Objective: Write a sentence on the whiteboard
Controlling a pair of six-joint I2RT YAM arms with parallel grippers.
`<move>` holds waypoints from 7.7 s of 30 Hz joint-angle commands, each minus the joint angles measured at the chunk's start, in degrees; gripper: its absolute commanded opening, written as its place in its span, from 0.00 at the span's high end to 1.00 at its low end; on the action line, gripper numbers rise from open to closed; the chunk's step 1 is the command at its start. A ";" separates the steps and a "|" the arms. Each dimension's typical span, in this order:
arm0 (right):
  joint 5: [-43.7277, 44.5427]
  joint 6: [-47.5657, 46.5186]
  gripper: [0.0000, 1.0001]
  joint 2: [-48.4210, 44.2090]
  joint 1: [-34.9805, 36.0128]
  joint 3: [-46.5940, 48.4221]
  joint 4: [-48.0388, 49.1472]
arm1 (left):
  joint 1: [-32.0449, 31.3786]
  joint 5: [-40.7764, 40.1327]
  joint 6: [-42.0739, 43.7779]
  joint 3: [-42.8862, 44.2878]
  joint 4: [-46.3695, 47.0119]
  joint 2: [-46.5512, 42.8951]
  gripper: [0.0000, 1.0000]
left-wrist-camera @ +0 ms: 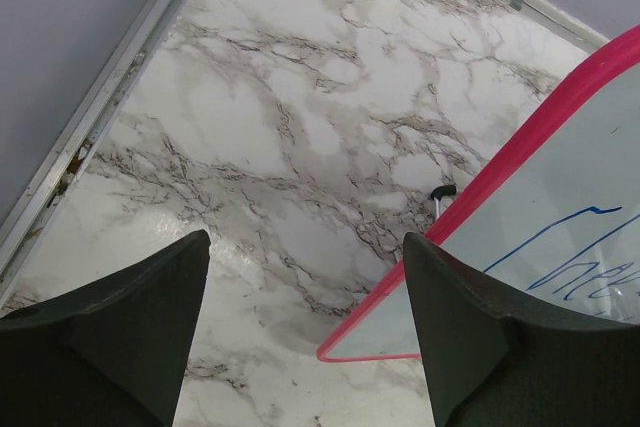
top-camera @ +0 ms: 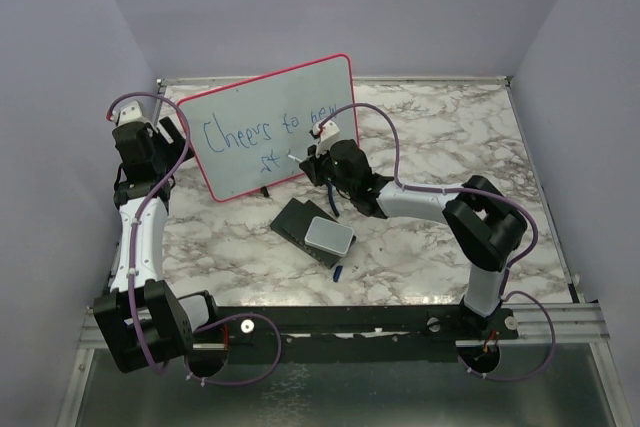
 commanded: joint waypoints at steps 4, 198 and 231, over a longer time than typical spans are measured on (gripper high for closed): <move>2.37 0.10 0.99 -0.09 -0.20 1.74 2.81 | -0.37 1.99 0.02 -0.62 0.64 -1.09 0.20; -9.64 0.99 0.99 -0.87 -6.02 -6.31 4.95 | -1.65 1.96 0.98 -0.71 0.79 -0.56 0.21; -4.31 0.37 0.99 -2.80 -5.85 -3.14 7.49 | -1.66 2.05 0.97 -0.62 0.78 -0.43 0.21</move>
